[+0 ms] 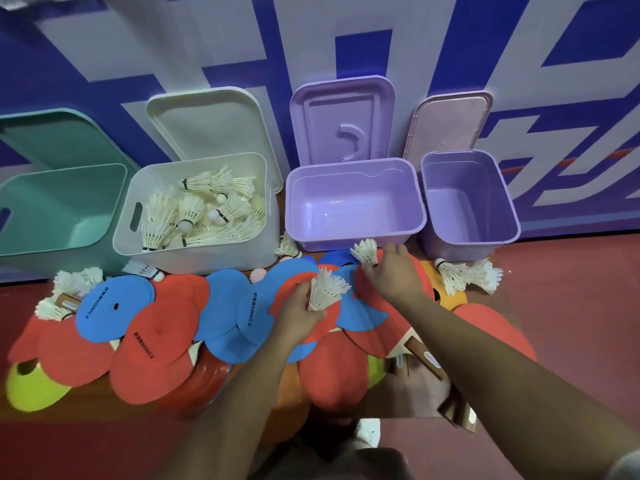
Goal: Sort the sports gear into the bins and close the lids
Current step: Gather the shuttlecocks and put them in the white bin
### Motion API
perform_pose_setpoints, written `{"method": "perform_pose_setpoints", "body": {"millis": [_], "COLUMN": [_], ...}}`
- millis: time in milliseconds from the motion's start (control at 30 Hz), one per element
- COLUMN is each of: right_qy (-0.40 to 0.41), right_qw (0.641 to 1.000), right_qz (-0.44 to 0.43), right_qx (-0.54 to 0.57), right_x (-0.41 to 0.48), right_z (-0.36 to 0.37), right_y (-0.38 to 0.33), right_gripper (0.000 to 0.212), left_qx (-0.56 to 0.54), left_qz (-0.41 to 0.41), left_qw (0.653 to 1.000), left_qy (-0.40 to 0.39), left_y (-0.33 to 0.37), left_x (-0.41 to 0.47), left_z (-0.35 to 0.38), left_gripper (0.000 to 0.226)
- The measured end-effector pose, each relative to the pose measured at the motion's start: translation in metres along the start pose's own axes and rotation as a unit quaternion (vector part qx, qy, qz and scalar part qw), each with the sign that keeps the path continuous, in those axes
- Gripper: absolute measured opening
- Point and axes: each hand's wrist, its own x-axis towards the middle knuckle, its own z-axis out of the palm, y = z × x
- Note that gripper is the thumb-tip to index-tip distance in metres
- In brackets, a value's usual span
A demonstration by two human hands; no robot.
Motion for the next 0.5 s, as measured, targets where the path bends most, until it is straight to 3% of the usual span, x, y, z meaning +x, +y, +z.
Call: {"method": "perform_pose_setpoints", "body": {"millis": [133, 267, 400, 500], "right_qy": [-0.053, -0.019, -0.047, -0.123], "right_qw": [0.998, 1.000, 0.988, 0.940], "right_qz": [0.025, 0.001, -0.036, -0.050], "right_qx": [-0.005, 0.017, 0.140, 0.313], "right_x": [0.026, 0.036, 0.022, -0.004], "right_z": [0.020, 0.030, 0.012, -0.007], "right_y": [0.002, 0.010, 0.009, 0.003], "right_gripper": [0.045, 0.029, 0.053, 0.072], "left_qx": [-0.034, -0.036, -0.025, -0.036], "left_qz": [-0.003, -0.003, -0.006, 0.011], "left_qw": [0.999, 0.999, 1.000, 0.999], "left_qy": [-0.001, 0.007, 0.006, -0.011], "left_y": [-0.002, -0.012, -0.019, -0.020], "left_x": [0.001, 0.007, 0.014, 0.014], "left_z": [-0.003, -0.013, -0.018, -0.017], "left_gripper": [0.060, 0.065, 0.072, 0.067]}}
